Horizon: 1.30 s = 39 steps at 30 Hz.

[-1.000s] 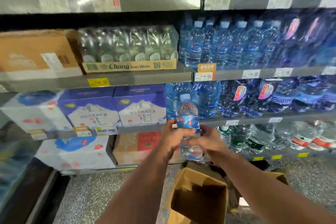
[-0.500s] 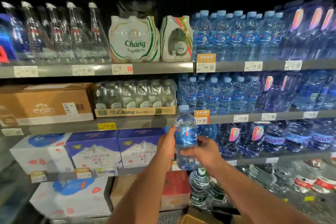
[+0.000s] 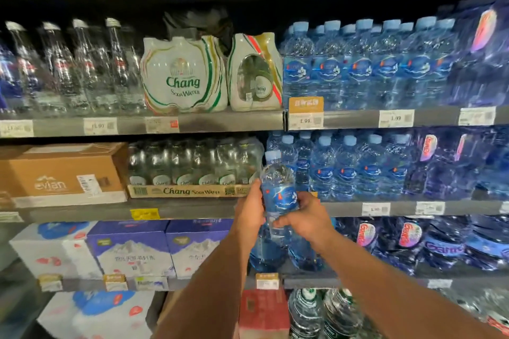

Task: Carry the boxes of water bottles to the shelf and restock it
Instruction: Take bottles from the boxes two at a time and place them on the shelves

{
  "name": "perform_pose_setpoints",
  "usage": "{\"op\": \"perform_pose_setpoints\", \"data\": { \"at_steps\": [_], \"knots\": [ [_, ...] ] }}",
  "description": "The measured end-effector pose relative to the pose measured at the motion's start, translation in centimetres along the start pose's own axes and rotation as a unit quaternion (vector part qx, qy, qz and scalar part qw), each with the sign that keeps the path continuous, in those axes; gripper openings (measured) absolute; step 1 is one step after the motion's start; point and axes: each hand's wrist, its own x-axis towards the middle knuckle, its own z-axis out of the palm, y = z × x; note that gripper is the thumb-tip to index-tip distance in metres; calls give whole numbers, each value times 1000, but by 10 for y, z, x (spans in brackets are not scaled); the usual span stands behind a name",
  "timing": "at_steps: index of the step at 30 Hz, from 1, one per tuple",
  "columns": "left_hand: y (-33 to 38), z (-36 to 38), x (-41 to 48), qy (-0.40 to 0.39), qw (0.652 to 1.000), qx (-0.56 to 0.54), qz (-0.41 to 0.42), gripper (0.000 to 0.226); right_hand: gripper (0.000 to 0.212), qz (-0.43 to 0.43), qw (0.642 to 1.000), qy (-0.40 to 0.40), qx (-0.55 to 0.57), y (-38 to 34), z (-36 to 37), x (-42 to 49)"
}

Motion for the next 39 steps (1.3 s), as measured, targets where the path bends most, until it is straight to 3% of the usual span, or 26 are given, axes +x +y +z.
{"op": "perform_pose_setpoints", "data": {
  "at_steps": [7,13,22,27,29,39],
  "knots": [
    [18,12,24,-28,998,-23,43,48,66,-18,1000,-3,-25,-9,-4,53],
    [34,17,65,-15,998,-38,51,56,66,-28,999,37,27,-23,12,90],
    [38,19,106,-16,998,-34,49,50,59,-29,996,85,0,-23,28,126],
    [27,16,116,-6,999,2,36,51,71,-14,992,113,-62,-16,44,139],
    [24,15,119,-6,1000,1,26,41,70,-13,990,109,-91,-16,47,143],
    [3,15,136,7,999,10,49,45,65,-8,979,137,-152,-11,58,153]
  ]
}}
